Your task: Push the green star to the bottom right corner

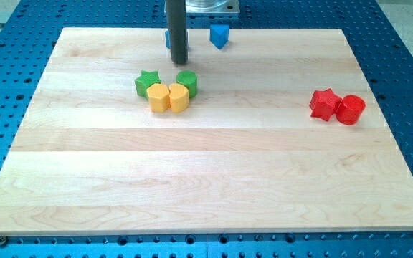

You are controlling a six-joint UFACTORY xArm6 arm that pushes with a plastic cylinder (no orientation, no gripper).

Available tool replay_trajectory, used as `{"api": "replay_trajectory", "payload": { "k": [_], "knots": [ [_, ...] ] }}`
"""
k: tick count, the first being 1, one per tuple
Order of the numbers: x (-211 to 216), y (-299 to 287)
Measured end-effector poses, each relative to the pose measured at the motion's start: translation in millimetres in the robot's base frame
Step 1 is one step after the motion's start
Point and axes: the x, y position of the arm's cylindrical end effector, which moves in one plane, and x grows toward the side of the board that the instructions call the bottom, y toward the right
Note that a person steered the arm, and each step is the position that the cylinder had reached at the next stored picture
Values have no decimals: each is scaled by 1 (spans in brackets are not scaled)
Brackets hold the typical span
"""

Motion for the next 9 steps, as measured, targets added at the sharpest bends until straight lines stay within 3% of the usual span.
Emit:
{"api": "replay_trajectory", "payload": {
  "k": [2, 4, 6, 7, 9],
  "knots": [
    [66, 86],
    [61, -11],
    [20, -40],
    [69, -92],
    [114, -94]
  ]
}}
